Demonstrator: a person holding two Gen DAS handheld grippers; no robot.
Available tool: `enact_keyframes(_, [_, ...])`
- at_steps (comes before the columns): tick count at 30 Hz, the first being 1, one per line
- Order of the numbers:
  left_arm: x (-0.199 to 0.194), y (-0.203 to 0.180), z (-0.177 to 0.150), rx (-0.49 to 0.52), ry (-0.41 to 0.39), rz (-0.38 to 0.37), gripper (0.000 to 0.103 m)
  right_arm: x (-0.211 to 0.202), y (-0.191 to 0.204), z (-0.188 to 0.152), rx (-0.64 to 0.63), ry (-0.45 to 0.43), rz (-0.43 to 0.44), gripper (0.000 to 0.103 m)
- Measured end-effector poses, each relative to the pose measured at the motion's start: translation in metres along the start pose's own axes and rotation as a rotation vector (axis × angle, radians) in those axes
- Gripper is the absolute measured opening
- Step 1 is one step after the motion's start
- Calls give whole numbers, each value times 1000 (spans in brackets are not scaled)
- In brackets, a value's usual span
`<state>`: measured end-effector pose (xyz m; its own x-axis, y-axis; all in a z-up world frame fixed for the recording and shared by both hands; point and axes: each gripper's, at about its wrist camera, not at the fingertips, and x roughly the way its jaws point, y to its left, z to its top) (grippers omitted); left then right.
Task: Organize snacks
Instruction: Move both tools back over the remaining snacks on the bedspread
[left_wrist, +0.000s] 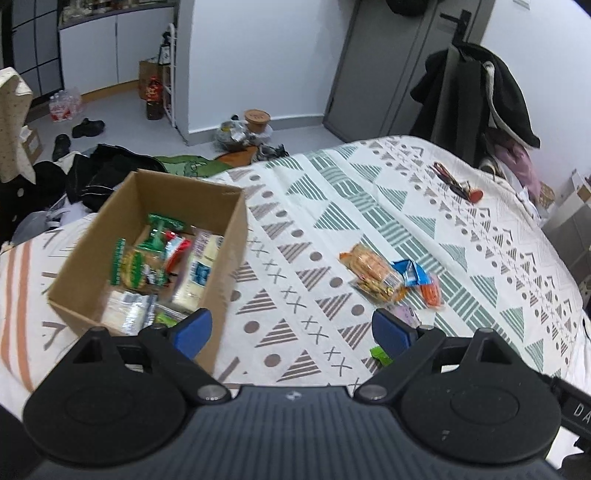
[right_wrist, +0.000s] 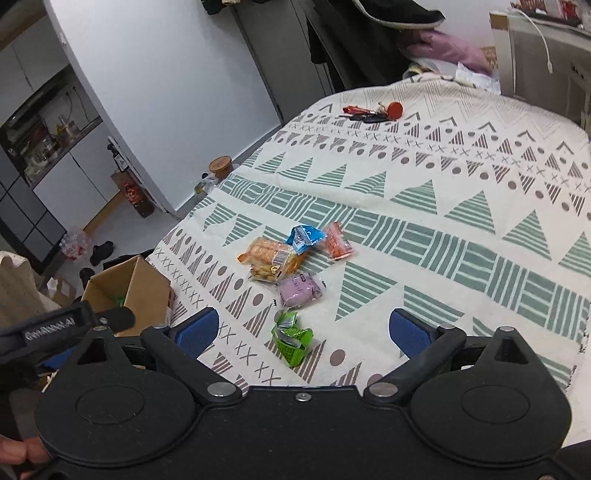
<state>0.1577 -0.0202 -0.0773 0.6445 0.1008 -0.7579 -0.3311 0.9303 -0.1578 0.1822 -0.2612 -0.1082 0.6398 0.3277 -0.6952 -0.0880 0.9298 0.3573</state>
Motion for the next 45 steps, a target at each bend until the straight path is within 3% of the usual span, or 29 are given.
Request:
enact_keyframes(4, [15, -10, -2, 5, 29, -23, 93, 10, -8, 4, 40, 3, -37, 95])
enact_keyframes(10, [37, -28, -8, -1, 65, -36, 93, 27, -22, 6, 104, 51, -58, 82])
enact_keyframes(26, [95, -72, -35, -78, 186, -64, 89, 54, -52, 11, 219, 90, -4, 82])
enact_keyframes(34, [118, -81, -44, -125, 242, -68, 74, 73, -60, 12, 236, 120, 9, 82])
enact_keyframes(37, [127, -80, -49, -151, 262, -84, 52, 81, -59, 12, 219, 135, 1, 82])
enact_keyframes(38, [129, -79, -50, -155, 267, -84, 36, 83, -59, 12, 216, 137, 1, 82])
enact_keyframes(39, [129, -79, -50, -149, 261, -71, 29, 85, -59, 12, 214, 139, 0, 82])
enact_keyframes(45, [128, -65, -36, -143, 232, -43, 27, 92, -57, 13, 195, 145, 1, 82])
